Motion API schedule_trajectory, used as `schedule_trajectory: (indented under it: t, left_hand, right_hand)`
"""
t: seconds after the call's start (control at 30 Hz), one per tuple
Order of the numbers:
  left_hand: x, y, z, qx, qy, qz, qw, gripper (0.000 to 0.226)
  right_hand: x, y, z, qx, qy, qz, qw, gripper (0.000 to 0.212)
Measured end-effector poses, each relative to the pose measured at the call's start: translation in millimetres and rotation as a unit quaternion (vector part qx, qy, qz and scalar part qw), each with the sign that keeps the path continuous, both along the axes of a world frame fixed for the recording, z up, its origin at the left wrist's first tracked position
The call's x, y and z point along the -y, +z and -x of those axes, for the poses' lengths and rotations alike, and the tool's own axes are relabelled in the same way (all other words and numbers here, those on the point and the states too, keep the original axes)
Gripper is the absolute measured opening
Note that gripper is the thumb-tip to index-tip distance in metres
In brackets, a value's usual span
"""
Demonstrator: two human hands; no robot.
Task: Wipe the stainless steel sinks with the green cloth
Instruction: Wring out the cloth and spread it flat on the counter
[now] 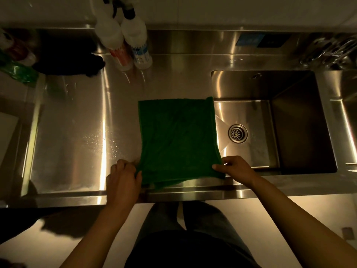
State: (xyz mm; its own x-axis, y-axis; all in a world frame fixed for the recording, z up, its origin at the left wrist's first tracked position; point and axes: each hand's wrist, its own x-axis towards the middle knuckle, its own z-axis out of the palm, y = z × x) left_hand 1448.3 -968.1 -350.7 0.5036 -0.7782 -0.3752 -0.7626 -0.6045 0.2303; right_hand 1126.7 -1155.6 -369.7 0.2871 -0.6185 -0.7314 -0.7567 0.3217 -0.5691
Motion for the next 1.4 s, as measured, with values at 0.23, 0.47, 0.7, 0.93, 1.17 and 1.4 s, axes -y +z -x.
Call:
schedule_trajectory:
  t: [0.23,0.47,0.7,0.93,1.17,1.4]
  left_hand:
    - [-9.6,-9.2,12.2,-0.113,0.0,0.018,0.993,0.021]
    - [-14.8,-10.3,19.4,-0.092,0.006,0.032,0.995,0.025]
    - [-27.5,-12.3,22.6,-0.092,-0.112,0.062,0.987,0.03]
    - [-23.8,-28.3,25.4,-0.073,-0.119,0.046,0.989,0.014]
    - [-24.3,-31.4,26.4,-0.094,-0.118,0.069,0.986,0.018]
    - [-18.2,-25.5,26.4,-0.102,-0.092,0.055,0.989,0.008]
  right_hand:
    - [-8.5,-4.7,4.4,-0.089,0.016,0.039,0.995,0.024]
    - [-4.1,-7.4,10.4,-0.219,0.113,0.212,0.946,0.015]
    - [-16.3,-2.9,2.4,-0.038,0.322,0.263,0.909,0.029]
    - [-16.3,-7.7,1.2,-0.083,0.394,0.324,0.856,0.011]
    - [-14.8,0.7,4.5,-0.062,0.423,0.333,0.841,0.021]
    - [0.9,16.3,7.5,0.021,0.243,0.351,0.904,0.005]
